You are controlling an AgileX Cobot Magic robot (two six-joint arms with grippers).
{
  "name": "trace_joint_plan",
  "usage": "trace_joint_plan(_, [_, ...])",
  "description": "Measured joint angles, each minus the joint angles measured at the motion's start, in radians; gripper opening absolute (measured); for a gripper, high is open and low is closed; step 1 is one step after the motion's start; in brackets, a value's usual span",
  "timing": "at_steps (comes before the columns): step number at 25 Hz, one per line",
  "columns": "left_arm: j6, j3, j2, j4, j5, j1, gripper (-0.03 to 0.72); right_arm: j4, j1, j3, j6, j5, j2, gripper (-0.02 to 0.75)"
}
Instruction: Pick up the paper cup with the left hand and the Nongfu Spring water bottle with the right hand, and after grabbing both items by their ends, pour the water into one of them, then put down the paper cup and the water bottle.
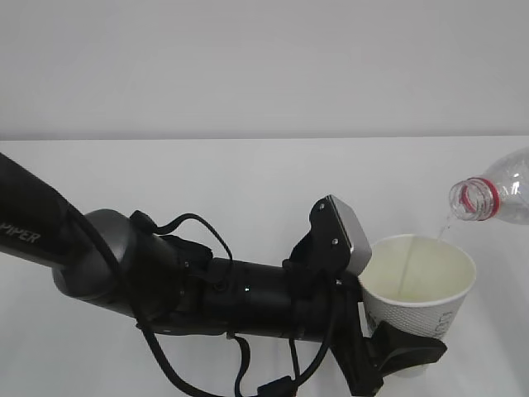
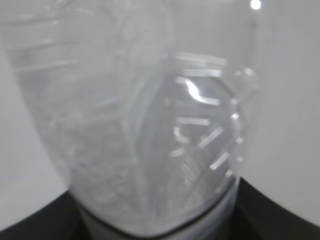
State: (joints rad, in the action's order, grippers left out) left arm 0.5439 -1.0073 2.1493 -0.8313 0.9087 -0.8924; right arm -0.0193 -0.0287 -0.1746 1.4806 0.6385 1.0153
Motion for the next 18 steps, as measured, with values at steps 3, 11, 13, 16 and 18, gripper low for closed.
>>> trace_joint_plan(3, [0.000, 0.000, 0.000, 0.000, 0.000, 0.000, 0.544, 0.000, 0.000, 0.000, 0.000, 0.004, 0.000, 0.401])
trace_joint_plan(11, [0.000, 0.000, 0.000, 0.000, -0.004, 0.000, 0.544, 0.000, 0.000, 0.000, 0.007, 0.010, 0.000, 0.401])
trace_joint_plan(13, [0.000, 0.000, 0.000, 0.000, -0.004, 0.000, 0.544, 0.000, 0.000, 0.000, 0.008, 0.013, 0.000, 0.401])
trace_joint_plan(16, [0.000, 0.000, 0.000, 0.000, -0.006, 0.000, 0.544, 0.000, 0.000, 0.000, 0.010, 0.014, 0.000, 0.401])
trace_joint_plan(18, [0.000, 0.000, 0.000, 0.000, -0.007, 0.000, 0.544, 0.000, 0.000, 0.000, 0.010, 0.014, 0.000, 0.401])
